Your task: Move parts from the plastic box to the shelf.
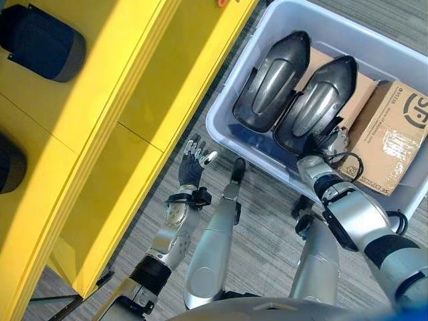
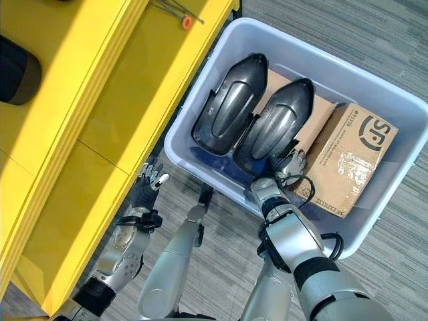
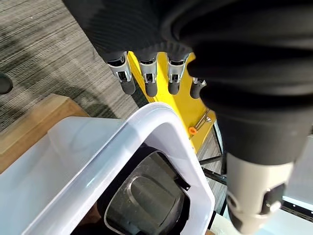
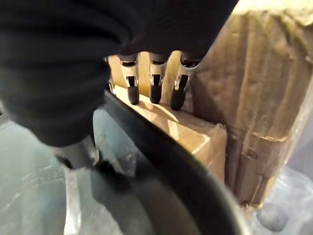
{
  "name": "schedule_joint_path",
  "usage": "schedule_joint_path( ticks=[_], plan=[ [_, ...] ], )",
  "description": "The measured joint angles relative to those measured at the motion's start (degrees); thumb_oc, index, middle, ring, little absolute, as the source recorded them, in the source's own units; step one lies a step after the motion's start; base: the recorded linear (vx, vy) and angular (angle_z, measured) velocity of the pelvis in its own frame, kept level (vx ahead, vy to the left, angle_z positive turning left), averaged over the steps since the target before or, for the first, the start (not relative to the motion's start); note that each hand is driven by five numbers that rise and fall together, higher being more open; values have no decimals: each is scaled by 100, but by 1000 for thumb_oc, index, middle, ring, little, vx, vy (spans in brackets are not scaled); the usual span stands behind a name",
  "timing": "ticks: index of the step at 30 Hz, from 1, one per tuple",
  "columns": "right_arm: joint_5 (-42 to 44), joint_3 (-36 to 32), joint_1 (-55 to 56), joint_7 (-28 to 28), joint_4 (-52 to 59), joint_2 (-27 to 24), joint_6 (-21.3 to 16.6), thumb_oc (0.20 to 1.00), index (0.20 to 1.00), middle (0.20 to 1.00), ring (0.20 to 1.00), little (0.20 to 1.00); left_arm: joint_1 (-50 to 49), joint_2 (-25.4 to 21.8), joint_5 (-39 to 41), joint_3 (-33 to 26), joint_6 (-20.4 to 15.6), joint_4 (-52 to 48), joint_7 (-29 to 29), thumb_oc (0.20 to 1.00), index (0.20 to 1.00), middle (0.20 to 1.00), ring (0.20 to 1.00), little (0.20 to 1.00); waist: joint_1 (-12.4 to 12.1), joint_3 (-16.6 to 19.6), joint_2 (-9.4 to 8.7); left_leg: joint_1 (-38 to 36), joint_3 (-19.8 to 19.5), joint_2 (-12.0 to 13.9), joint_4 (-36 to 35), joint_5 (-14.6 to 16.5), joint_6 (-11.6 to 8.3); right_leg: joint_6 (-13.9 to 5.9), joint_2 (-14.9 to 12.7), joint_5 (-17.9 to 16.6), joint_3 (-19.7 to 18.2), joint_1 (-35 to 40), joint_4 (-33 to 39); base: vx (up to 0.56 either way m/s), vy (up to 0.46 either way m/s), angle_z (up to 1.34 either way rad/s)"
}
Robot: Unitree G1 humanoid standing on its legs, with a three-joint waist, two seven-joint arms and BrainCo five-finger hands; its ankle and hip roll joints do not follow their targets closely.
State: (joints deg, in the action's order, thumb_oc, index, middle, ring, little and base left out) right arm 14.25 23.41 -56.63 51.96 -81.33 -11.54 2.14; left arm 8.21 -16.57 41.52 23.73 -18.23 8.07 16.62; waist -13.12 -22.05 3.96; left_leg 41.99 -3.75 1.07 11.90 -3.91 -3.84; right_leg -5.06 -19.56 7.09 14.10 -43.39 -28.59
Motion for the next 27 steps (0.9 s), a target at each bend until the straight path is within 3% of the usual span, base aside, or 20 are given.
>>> schedule_joint_path(
  ticks=[2, 3, 4, 5, 6, 8, 9, 12, 14, 20, 26, 27],
  plan=[
    [12, -24, 7, 0, -15, -11, 27, 200, 200, 200, 200, 200, -3, -9, 3, -5, 0, 0, 0, 1000, 1000, 1000, 1000, 1000, -18, 0, -1, -12, -1, -10, -2, 0, -1, 28, -12, 18, -20, -8, -87, 5, 16, 15],
    [32, -39, 16, 0, -13, -18, 39, 200, 200, 200, 200, 200, 47, -21, 4, -17, -2, 4, 2, 1000, 1000, 1000, 1000, 1000, 5, -1, -32, -21, 0, -31, 6, 41, -114, 37, -37, 15, 4, 7, -40, 14, 14, 16],
    [66, -84, 56, -32, 165, -19, -69, 200, 200, 200, 200, 200, 31, -18, 16, 8, 10, 101, 6, 1000, 1000, 1000, 1000, 1000, 110, -12, -33, 147, -2, -125, 1004, 123, 114, 34, -147, 5, 93, 42, 6, 14, 7, -18],
    [177, -125, 87, -96, 279, -20, -156, 200, 200, 200, 200, 200, -78, -2, 21, 22, 14, 119, 4, 1000, 1000, 1000, 1000, 1000, 80, -13, 59, -11, 9, -18, 900, 558, 114, 26, -89, -8, 72, 75, -71, 17, -5, -34],
    [300, -161, 90, -136, 298, -65, -219, 200, 200, 200, 200, 200, 14, 36, 24, 9, 22, 132, -2, 1000, 1000, 1000, 1000, 1000, 99, -26, 66, -90, 149, -28, 829, 565, 118, 3, -132, 54, -214, 23, -323, 14, -6, -29],
    [560, -415, 92, -145, 321, -75, -361, 200, 200, 200, 200, 200, 10, -18, 26, -14, 1, 23, -4, 1000, 1000, 1000, 1000, 1000, 138, -22, 57, -261, 166, -80, 598, 377, 117, -107, -264, 196, -339, 552, -155, -60, 18, 8],
    [763, -606, 51, -168, 366, -87, -496, 200, 200, 200, 200, 200, -2, -21, 42, -62, -1, 14, 4, 1000, 1000, 1000, 1000, 1000, 106, -36, 90, -299, 149, -31, 574, 250, 141, -300, -237, 134, -215, 683, 80, -60, 6, 4],
    [1273, -872, 200, -392, 662, -116, -834, 200, 200, 200, 200, 200, -11, -9, 67, -93, 9, 20, -5, 1000, 1000, 1000, 1000, 1000, 171, -42, 99, -483, 184, 23, 363, 135, 92, -254, -209, 157, -191, 774, 68, 8, -24, -1],
    [1825, -1121, 427, -839, 858, -185, -1012, 200, 200, 200, 200, 200, -18, -2, 72, -80, 13, 33, -8, 1000, 1000, 1000, 1000, 1000, 180, -47, 111, -745, 215, 37, 232, 101, 85, -226, -201, 180, -204, 959, 76, -2, -28, -4],
    [2470, -1343, 832, -1407, 1530, -254, -1127, 200, 200, 200, 200, 200, -48, -16, 92, -157, 47, 38, -27, 1000, 1000, 1000, 1000, 1000, 257, -112, 152, -1041, 323, 112, 184, 90, 79, -226, -132, 178, -290, 1147, 79, -3, -47, -9],
    [2948, -1441, 1544, -1582, 2942, -65, -1383, 200, 200, 200, 200, 200, -224, -19, 233, -345, 119, 46, -56, 1000, 1000, 1000, 1000, 1000, 422, -263, 24, -1707, 625, 203, -83, 63, 87, -274, -15, 80, -540, 1551, 267, -7, -61, -23],
    [2994, -1366, 1856, -1579, 3669, -47, -1435, 200, 200, 200, 200, 200, -285, -29, 234, -453, 182, 47, -61, 1000, 1000, 1000, 1000, 1000, 522, -289, -16, -1836, 660, 222, -124, 63, 85, -275, 2, 79, -560, 1655, 293, 20, -98, -14]
  ],
)
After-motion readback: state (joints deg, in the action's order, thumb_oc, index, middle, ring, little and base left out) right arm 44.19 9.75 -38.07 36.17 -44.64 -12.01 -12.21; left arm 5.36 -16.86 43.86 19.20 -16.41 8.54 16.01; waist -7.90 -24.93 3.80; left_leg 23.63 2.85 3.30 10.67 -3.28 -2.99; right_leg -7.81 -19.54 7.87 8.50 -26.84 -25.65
